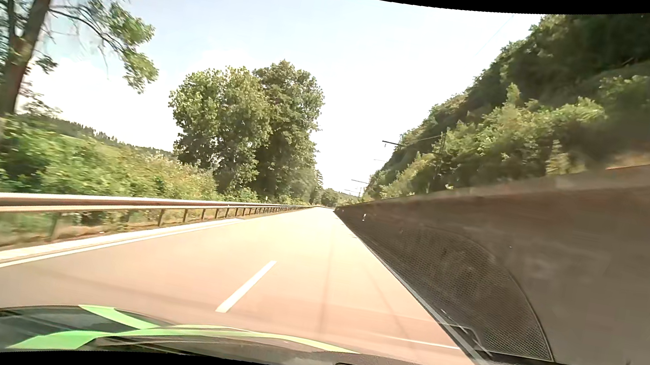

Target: Follow the waypoints while adhering to traffic rules and regulations

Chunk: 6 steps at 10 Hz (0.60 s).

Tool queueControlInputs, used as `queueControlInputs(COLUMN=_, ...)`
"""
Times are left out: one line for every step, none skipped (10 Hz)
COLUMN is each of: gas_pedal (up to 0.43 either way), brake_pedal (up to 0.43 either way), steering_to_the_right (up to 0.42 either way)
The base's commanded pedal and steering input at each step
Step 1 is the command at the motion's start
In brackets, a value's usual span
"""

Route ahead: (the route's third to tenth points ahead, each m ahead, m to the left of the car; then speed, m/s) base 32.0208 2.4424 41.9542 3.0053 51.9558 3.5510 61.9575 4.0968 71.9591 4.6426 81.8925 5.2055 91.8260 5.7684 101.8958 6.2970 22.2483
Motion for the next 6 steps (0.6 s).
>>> queueControlInputs(gas_pedal=0.331, brake_pedal=0.0, steering_to_the_right=-0.011)
queueControlInputs(gas_pedal=0.311, brake_pedal=0.0, steering_to_the_right=-0.011)
queueControlInputs(gas_pedal=0.311, brake_pedal=0.0, steering_to_the_right=-0.011)
queueControlInputs(gas_pedal=0.311, brake_pedal=0.0, steering_to_the_right=-0.011)
queueControlInputs(gas_pedal=0.311, brake_pedal=0.0, steering_to_the_right=-0.011)
queueControlInputs(gas_pedal=0.311, brake_pedal=0.0, steering_to_the_right=-0.01)
